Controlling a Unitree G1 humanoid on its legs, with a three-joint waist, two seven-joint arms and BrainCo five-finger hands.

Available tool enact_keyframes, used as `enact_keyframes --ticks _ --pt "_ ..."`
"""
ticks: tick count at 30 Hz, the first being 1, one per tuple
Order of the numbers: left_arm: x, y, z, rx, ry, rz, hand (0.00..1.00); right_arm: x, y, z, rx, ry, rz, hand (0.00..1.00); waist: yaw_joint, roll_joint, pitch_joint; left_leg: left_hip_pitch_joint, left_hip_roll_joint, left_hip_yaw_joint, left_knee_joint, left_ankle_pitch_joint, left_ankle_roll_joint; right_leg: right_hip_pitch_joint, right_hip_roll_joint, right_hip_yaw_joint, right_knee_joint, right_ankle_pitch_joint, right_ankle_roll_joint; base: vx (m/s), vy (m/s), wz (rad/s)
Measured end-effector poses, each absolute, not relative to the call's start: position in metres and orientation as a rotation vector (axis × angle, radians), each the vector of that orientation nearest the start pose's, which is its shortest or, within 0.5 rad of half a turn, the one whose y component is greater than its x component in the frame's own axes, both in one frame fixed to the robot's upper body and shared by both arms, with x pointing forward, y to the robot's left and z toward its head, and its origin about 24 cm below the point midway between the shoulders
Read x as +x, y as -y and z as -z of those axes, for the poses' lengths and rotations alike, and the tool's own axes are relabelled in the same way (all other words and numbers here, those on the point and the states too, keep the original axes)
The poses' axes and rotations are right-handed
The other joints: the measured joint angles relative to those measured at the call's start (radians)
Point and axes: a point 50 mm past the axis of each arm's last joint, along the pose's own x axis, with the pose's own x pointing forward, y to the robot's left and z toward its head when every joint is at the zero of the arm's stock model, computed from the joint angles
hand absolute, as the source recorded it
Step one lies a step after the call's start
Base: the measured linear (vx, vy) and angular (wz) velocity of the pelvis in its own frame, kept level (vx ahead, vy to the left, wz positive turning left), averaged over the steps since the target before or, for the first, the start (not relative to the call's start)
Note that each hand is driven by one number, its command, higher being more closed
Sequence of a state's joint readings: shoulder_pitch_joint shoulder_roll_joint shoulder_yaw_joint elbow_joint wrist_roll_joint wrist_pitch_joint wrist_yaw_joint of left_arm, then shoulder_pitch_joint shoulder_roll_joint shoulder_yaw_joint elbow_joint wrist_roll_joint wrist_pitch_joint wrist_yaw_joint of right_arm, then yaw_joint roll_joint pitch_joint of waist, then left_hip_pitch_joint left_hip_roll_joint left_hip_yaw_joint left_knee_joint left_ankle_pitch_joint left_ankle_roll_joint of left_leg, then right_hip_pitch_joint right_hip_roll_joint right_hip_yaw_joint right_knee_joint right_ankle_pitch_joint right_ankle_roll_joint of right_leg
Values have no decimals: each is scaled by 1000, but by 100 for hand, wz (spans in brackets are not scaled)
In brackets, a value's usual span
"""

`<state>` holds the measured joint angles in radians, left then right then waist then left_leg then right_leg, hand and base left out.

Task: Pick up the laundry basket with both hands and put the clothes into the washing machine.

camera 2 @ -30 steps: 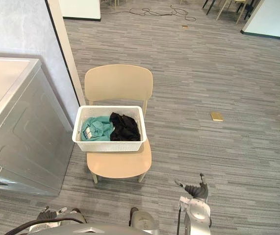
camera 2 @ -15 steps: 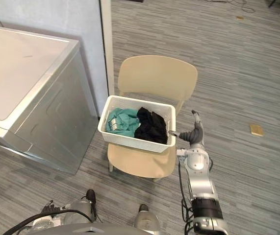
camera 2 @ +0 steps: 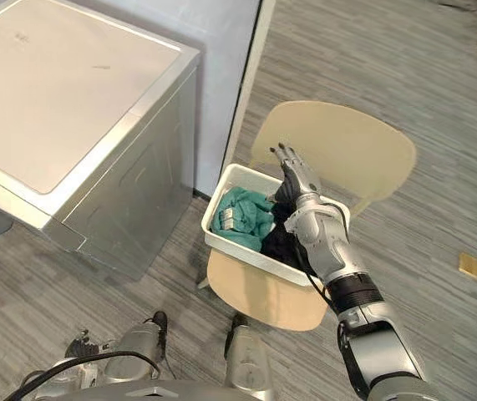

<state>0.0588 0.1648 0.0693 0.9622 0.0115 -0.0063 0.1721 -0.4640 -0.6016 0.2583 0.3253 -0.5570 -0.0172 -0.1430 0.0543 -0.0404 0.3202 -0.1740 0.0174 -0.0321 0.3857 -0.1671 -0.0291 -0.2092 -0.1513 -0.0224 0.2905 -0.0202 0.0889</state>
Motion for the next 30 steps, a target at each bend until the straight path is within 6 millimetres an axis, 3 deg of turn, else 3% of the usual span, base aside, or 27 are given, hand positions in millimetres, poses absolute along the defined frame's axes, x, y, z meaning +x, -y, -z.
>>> enact_keyframes --ticks 1,3,7,13,21,25,30 --pt "125 -223 144 187 -986 -303 0 334 216 -119 -1236 212 -3 0 5 33 7 -17 16 -19 18 -10 -14 1 12 -15 6 -6 28 134 -181 56" --pt "123 -219 145 172 -987 -306 0 336 208 -120 -1247 228 -34 0 13 51 7 -36 47 -22 11 -12 -22 -1 43 -24 -35 9 13 107 -151 -1" --pt "124 -219 145 141 -982 -342 0 336 199 -112 -1268 215 -101 0 20 47 11 -45 78 -51 -39 7 -57 4 77 -59 -73 21 -2 62 -113 9" --pt "136 -220 140 119 -935 -375 0 341 195 -100 -1309 168 -157 0 29 46 19 -95 63 -124 -93 64 -67 0 71 -130 -130 46 -20 -17 -36 38" --pt "148 -220 135 80 -892 -403 0 362 206 -111 -1369 116 -110 0 50 54 109 -160 48 -161 -163 137 -71 -57 63 -162 -146 68 -30 -69 -14 17" --pt "160 -216 131 48 -862 -402 0 368 214 -107 -1412 57 -102 0 59 55 120 -184 49 -178 -236 198 -82 -111 56 -184 -150 82 -30 4 -34 15" --pt "177 -209 124 6 -809 -402 0 375 231 -116 -1446 4 -38 0 76 57 122 -217 48 -179 -290 238 -85 -175 48 -186 -134 83 -30 10 -9 2"
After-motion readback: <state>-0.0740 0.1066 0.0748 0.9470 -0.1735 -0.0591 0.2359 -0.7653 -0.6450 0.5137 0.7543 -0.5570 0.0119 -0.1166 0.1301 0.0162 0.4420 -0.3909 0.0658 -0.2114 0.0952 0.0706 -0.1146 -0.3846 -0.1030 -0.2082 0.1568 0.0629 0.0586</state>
